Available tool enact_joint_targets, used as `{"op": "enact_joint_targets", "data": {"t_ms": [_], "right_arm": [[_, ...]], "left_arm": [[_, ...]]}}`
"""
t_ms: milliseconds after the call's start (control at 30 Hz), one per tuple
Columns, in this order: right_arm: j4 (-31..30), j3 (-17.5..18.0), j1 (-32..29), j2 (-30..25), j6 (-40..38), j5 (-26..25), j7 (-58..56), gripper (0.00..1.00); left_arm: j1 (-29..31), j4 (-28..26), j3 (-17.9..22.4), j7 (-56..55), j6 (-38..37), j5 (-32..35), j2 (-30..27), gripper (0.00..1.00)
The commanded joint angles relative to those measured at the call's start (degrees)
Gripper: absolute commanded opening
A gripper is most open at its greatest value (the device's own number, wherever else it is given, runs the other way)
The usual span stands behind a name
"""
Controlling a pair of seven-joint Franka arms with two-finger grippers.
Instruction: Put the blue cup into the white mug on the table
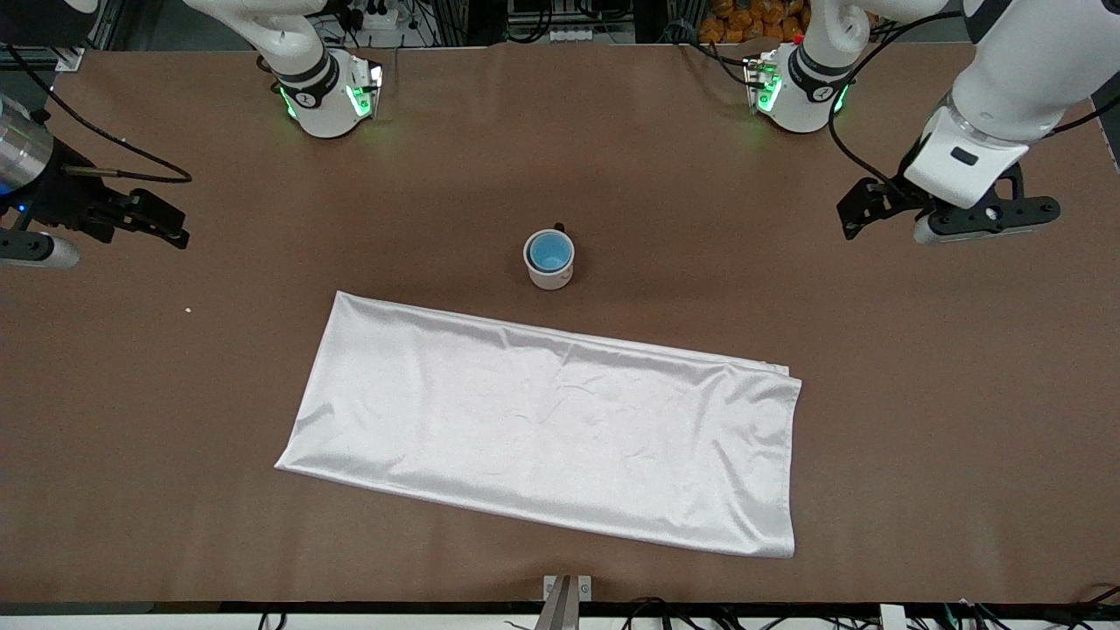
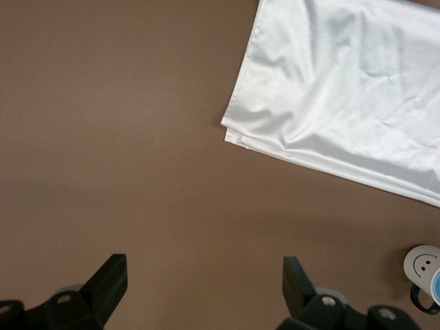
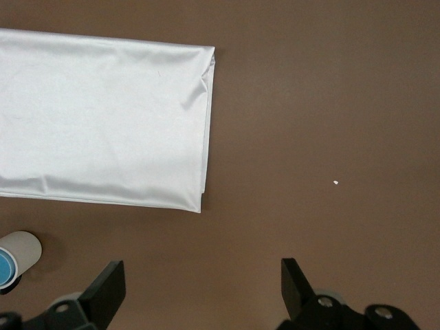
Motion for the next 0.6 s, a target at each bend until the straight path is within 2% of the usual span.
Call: {"op": "enact_joint_targets", "data": {"t_ms": [0,167,567], "right_arm": [[0.12,0.01,-0.02,0.15,-0.59,0.95,-0.33,1.00],[-0.32,0.01,-0.02,0.06,-0.68,0.95,-0.42,1.00],[-1.20,0.01,-0.02,0.15,-0.77,0.95,-0.33,1.00]], "left_arm": [[0.11,2.40,1.71,0.90,-0.58,-1.47,1.23,1.00],[3.54,4.51,1.36,0.90,-0.58,-1.55,3.16,1.00],[7.59,6.54,0.13,0.90,-0.58,-2.61,5.18,1.00]]}}
